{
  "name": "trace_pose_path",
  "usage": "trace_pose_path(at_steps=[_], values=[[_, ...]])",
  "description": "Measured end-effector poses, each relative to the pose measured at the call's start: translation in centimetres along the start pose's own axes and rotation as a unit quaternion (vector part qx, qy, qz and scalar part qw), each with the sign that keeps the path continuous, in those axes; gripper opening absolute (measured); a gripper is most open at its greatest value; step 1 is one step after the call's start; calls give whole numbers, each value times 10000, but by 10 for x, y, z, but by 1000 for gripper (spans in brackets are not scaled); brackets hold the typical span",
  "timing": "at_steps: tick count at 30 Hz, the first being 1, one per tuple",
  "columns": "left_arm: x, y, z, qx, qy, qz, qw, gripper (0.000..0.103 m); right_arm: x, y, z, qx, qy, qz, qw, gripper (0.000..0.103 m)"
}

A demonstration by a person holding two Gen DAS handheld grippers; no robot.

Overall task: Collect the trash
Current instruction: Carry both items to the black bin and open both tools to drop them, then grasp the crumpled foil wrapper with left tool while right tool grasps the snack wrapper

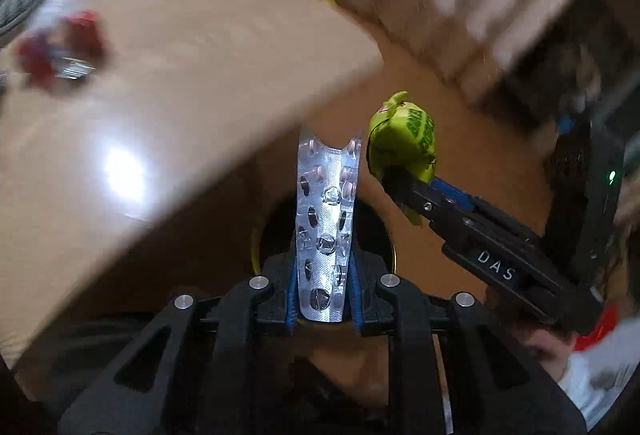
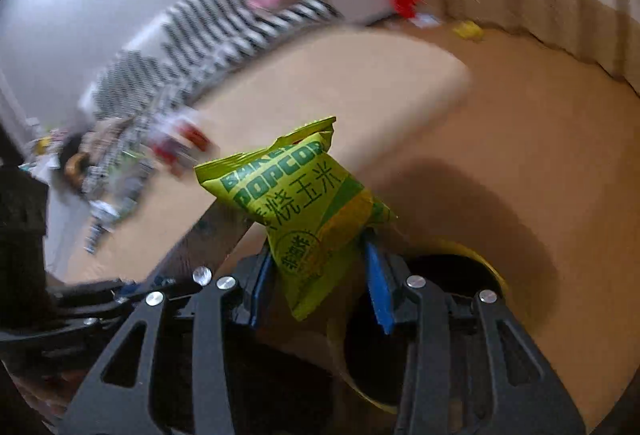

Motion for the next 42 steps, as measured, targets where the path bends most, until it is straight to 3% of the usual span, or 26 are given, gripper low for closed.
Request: trace_pose_path(at_steps=[2, 5, 13, 14, 15, 16, 17, 20, 23, 25, 27, 29, 31, 34, 36, 38, 42], values=[[34, 17, -13, 37, 55, 419, 9991, 18, 5, 27, -34, 305, 86, 253, 9992, 41], [56, 29, -22, 188, -55, 672, 9975, 18, 9, 49, -62, 512, 202, 397, 9977, 41], [68, 32, -20, 239, -272, 959, 9947, 21, 29, 41, -75, 671, 80, 486, 9965, 41], [79, 32, -13, 285, -365, 1073, 9931, 35, 31, 39, -73, 763, -44, 541, 9956, 44], [77, 35, -13, 303, -378, 1154, 9921, 50, 31, 37, -73, 853, -118, 584, 9946, 63], [84, 35, -18, 320, -346, 1147, 9923, 85, 31, 36, -76, 1014, -115, 602, 9930, 79], [82, 32, -19, 347, -277, 1060, 9934, 93, 28, 31, -80, 1146, -72, 502, 9921, 97], [62, 20, -14, 459, -279, 836, 9951, 93, 22, 19, -89, 1206, 276, 273, 9919, 96], [10, -4, 15, 358, -629, 158, 9973, 95, 13, 6, -98, 1037, 1121, -181, 9881, 96], [-35, -14, 47, 190, -1013, -366, 9940, 96, 12, 0, -84, 624, 1375, -394, 9877, 96], [-89, -14, 86, -167, -1419, -897, 9857, 96, 16, -1, -66, 325, 1344, -399, 9896, 96], [-147, -1, 141, -745, -1898, -1364, 9694, 97, 25, -5, -35, 0, 1146, -361, 9928, 96], [-200, 20, 197, -1367, -2307, -1736, 9476, 96, 33, -15, 4, -333, 980, -388, 9939, 96], [-269, 59, 274, -2313, -2920, -2124, 9034, 97, 36, -41, 69, -653, 557, -520, 9950, 96], [-304, 84, 315, -2832, -3074, -2387, 8766, 97, 34, -60, 118, -855, 237, -681, 9937, 96], [-320, 95, 344, -3054, -3137, -2428, 8656, 96, 36, -75, 159, -1058, 19, -751, 9915, 96], [-321, 111, 391, -3309, -3238, -2246, 8574, 97, 61, -86, 240, -1497, -358, -526, 9867, 96]])
Point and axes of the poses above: each gripper's, at about its wrist camera, not at the fingertips, and x roughly the way its jaws point, z to its left, y to its underside, the point moved 10 cm from there along x, roughly the way its jaws point, and after that the axes turned 10 degrees about y, right-handed, at the moved point
